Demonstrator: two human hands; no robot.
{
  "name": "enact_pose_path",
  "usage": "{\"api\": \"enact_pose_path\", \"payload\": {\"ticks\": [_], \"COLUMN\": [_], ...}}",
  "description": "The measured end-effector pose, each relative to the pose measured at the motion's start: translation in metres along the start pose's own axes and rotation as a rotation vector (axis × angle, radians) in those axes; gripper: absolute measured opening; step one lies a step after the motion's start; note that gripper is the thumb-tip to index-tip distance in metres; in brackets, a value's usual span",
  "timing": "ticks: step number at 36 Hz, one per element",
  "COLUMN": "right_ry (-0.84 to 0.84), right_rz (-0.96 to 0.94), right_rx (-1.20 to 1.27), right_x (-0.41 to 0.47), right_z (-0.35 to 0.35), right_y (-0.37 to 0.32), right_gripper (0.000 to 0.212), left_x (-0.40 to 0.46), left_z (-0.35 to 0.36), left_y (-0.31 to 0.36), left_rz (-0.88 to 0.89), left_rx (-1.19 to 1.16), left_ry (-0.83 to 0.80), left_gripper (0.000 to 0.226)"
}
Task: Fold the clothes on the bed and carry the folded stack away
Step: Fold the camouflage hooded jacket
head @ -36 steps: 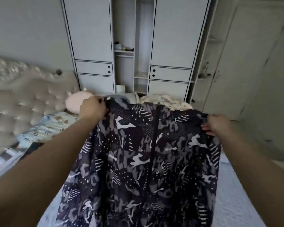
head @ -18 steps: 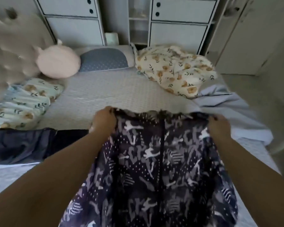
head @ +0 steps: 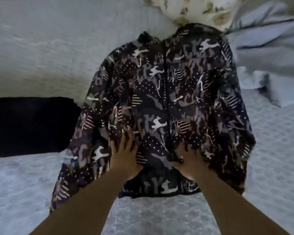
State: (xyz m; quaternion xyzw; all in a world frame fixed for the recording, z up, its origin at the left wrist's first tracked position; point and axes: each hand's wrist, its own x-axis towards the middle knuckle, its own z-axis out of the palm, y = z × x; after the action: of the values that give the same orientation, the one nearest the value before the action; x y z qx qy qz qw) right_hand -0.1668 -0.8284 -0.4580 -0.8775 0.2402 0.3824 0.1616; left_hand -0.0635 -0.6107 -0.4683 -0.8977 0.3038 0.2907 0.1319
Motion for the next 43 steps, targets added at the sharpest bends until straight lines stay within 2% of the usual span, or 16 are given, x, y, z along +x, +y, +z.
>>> {"api": "enact_pose_path", "payload": {"ticks": [2, 5, 8, 11, 13, 15, 18, 20, 22, 24, 27, 30, 37, 39, 41, 43], "right_ry": [0.051, 0.179, 0.215, 0.216, 0.22, 0.29, 0.385, 0.472, 0.518, 0.495, 0.444, 0.353, -0.139, -0.232, -0.155, 0.061], "right_rz": [0.02, 0.054, 0.083, 0.076, 0.034, -0.055, -0.249, -0.353, -0.363, -0.314, -0.251, -0.338, -0.485, -0.54, -0.597, -0.58], "right_rx": [-0.056, -0.118, -0.159, -0.193, -0.201, -0.191, -0.278, -0.327, -0.36, -0.384, -0.405, -0.401, -0.238, -0.213, -0.205, -0.086], "right_x": [-0.003, -0.017, -0.029, -0.045, -0.059, -0.069, -0.077, -0.073, -0.064, -0.057, -0.052, -0.067, -0.152, -0.167, -0.175, -0.178], "right_z": [0.029, 0.049, 0.059, 0.072, 0.077, 0.081, 0.091, 0.094, 0.093, 0.087, 0.08, 0.089, 0.172, 0.182, 0.18, 0.166], "right_y": [0.009, 0.012, 0.007, 0.004, 0.0, 0.0, 0.007, 0.012, 0.013, 0.012, 0.015, 0.007, -0.037, -0.037, -0.028, -0.013], "right_gripper": [0.092, 0.088, 0.109, 0.104, 0.091, 0.081, 0.07, 0.06, 0.056, 0.067, 0.066, 0.06, 0.059, 0.056, 0.053, 0.046], "left_x": [-0.001, -0.009, -0.023, -0.046, -0.064, -0.077, -0.083, -0.078, -0.073, -0.071, -0.079, -0.102, -0.203, -0.221, -0.227, -0.221], "left_z": [0.022, 0.045, 0.058, 0.063, 0.066, 0.068, 0.067, 0.067, 0.069, 0.072, 0.08, 0.087, 0.13, 0.138, 0.134, 0.126], "left_y": [-0.002, -0.01, -0.012, -0.001, 0.011, 0.025, 0.042, 0.045, 0.041, 0.03, 0.006, -0.019, -0.05, -0.045, -0.03, -0.008], "left_rz": [-0.031, -0.031, -0.055, -0.091, -0.204, -0.43, -0.753, -0.822, -0.803, -0.769, -0.788, -0.852, -1.055, -1.102, -1.025, -0.748], "left_rx": [-0.056, -0.108, -0.18, -0.32, -0.621, -0.903, -1.237, -1.352, -1.326, -1.238, -1.135, -1.008, -0.833, -0.734, -0.592, -0.466], "left_ry": [0.072, 0.187, 0.196, 0.309, 0.484, 0.564, 0.471, 0.374, 0.329, 0.303, 0.248, 0.217, 0.126, 0.14, 0.223, 0.31], "left_gripper": [0.089, 0.084, 0.077, 0.074, 0.067, 0.063, 0.053, 0.043, 0.041, 0.042, 0.055, 0.066, 0.073, 0.076, 0.079, 0.078]}}
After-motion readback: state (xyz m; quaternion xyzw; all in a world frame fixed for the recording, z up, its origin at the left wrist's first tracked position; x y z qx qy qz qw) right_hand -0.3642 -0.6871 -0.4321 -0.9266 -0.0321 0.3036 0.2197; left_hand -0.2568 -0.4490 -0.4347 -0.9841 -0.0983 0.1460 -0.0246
